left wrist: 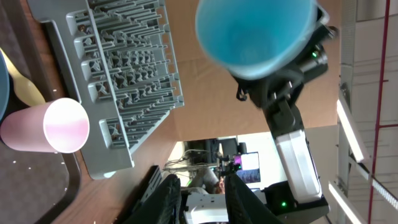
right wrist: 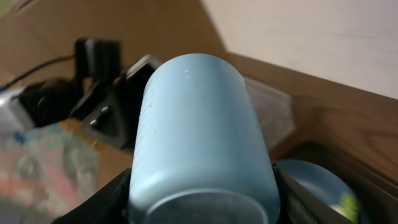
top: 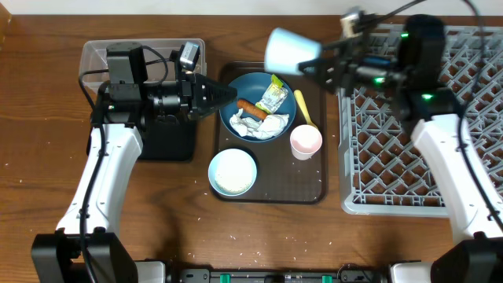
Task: Sort waste into correct bins and load items into the dishwasher rack
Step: 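Carry the light-blue cup with the right gripper and place it in the rack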
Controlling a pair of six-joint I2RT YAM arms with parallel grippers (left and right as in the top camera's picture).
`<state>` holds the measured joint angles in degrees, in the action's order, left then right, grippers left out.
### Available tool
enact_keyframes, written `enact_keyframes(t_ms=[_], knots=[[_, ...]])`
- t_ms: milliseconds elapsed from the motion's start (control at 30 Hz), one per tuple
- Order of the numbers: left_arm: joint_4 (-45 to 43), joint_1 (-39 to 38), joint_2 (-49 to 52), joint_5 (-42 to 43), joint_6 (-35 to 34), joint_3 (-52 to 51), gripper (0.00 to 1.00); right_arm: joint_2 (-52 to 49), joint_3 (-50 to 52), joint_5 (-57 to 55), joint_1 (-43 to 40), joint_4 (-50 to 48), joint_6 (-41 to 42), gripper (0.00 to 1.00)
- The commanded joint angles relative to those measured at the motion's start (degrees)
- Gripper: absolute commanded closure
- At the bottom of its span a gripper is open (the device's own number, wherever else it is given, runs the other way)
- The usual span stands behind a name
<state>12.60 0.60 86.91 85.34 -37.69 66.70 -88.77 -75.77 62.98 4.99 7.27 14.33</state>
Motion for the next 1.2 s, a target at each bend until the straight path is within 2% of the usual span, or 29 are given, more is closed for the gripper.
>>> enact_keyframes(t_ms=[0,233,367,467,633,767,967,1167], knots=[[-0.1,-0.1,-0.4,0.1,2.0,1.2,0.73,-0.5,0.2,0.9,-4.4,0.8,4.6,0.54],[-0.1,-0.1,-0.4,-1.0,4.6,1.1,0.72,0.9,-0.9,-3.0,-11.6,10.3,5.3,0.56],[-0.1,-0.1,-0.4,-3.1,6.6,1.1,0.72,2.1,-3.9,-12.1,-14.4,21.1,2.4,0.60],[0.6,-0.1,-0.4,-6.5,8.8,1.1,0.71,2.8,-8.7,-23.1,-15.1,32.2,-1.8,0.61],[4.7,-0.1,-0.4,-16.6,13.4,1.0,0.69,2.9,-17.1,-42.0,-15.0,45.8,-5.4,0.60],[12.8,-0.1,-0.4,-31.2,15.4,1.0,0.69,2.9,-20.3,-54.2,-15.0,52.0,-5.9,0.60],[23.2,-0.1,-0.4,-48.5,16.4,1.0,0.69,1.7,-20.2,-61.1,-15.2,61.9,-5.6,0.58],[26.2,-0.1,-0.4,-52.2,17.4,1.0,0.69,0.4,-20.2,-64.0,-15.2,72.6,-4.6,0.59]])
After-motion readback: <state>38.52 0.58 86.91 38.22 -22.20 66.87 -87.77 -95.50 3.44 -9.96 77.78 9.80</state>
